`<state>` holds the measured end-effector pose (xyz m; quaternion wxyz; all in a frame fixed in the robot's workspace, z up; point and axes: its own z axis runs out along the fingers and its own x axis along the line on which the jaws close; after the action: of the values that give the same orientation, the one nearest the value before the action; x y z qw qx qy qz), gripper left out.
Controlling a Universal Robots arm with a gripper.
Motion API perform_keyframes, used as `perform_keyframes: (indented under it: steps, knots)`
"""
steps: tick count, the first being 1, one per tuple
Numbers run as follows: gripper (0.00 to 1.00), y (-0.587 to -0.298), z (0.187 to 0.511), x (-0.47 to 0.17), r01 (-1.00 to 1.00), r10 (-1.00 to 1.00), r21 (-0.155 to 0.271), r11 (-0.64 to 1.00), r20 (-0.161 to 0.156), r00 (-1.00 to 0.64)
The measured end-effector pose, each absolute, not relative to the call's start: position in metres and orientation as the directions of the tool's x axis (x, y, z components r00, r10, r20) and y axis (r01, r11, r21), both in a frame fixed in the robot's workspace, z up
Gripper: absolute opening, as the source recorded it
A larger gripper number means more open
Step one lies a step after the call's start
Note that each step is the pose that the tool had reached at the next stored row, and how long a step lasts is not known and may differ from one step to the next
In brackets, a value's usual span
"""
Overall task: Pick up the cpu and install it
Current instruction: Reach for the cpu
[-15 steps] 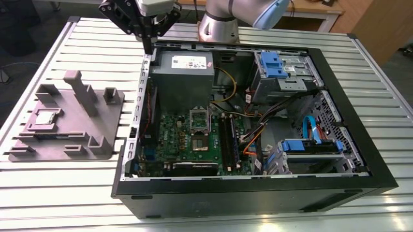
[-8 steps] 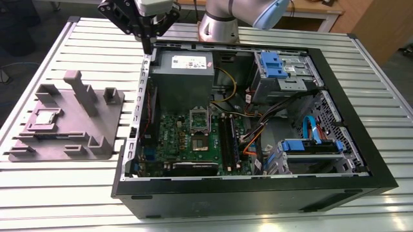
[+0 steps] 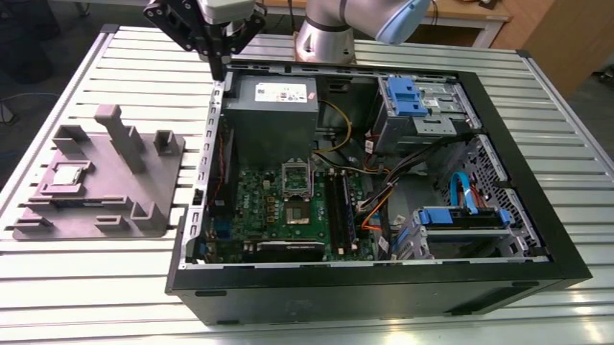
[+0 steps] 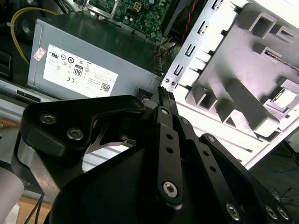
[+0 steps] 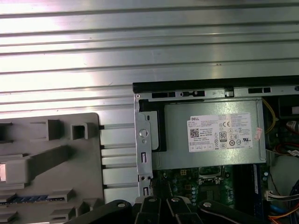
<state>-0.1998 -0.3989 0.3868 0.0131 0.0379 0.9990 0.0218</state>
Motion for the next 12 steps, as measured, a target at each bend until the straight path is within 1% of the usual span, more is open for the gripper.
perform_keyframes:
  steps: [12]
  knots:
    - [0.1, -0.3989, 0.3863, -0.2063, 0.075, 0.076, 0.045, 0.996, -0.024, -0.997]
